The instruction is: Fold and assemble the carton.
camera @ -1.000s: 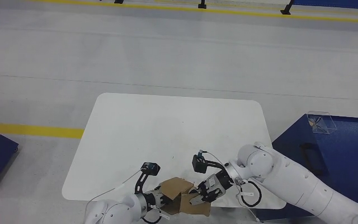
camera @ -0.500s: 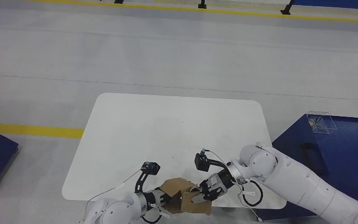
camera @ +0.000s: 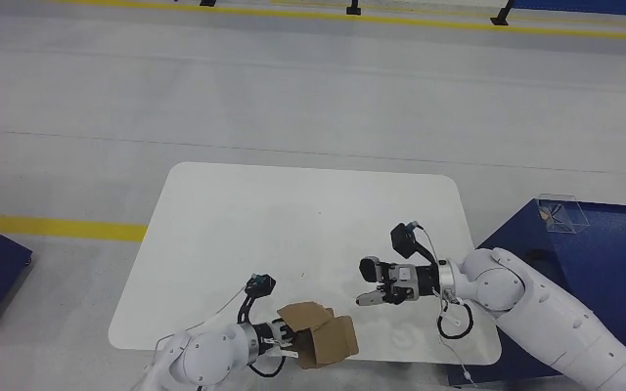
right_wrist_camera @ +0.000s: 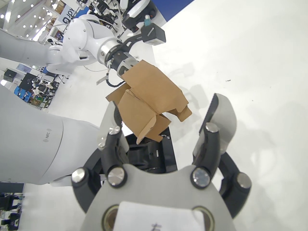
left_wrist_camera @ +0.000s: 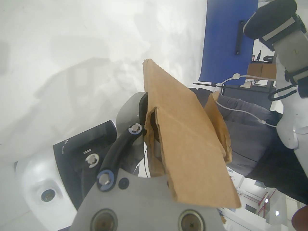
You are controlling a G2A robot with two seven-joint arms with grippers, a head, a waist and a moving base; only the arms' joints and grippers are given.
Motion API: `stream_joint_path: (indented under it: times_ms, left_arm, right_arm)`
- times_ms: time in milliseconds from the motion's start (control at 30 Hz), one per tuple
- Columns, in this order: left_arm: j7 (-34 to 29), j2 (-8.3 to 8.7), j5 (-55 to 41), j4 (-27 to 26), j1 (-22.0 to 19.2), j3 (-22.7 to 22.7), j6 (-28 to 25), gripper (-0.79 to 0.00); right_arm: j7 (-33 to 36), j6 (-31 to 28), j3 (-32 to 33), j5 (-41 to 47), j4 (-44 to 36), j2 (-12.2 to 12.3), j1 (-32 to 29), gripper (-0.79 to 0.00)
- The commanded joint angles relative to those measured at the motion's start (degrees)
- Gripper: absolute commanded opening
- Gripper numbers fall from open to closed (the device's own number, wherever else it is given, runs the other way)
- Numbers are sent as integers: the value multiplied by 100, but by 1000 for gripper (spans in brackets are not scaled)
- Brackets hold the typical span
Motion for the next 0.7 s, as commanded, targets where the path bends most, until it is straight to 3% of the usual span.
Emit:
stream_joint_path:
  times_ms: [0,67,633,667]
  left_arm:
    - [77,-39,-466,127,-87,-38,273,-785]
    - [19,-68,-838,255,-180,-38,444,-785]
    - [19,-68,-838,255,-180,-38,444,-785]
    - [-84,-86,-1159,364,-168,-30,579,-785]
  right_arm:
    - [29,13,-10,6,2,-3,19,0]
    - [29,13,-10,6,2,-3,19,0]
    - [29,13,-10,6,2,-3,19,0]
    - [29,13,-10,6,2,-3,19,0]
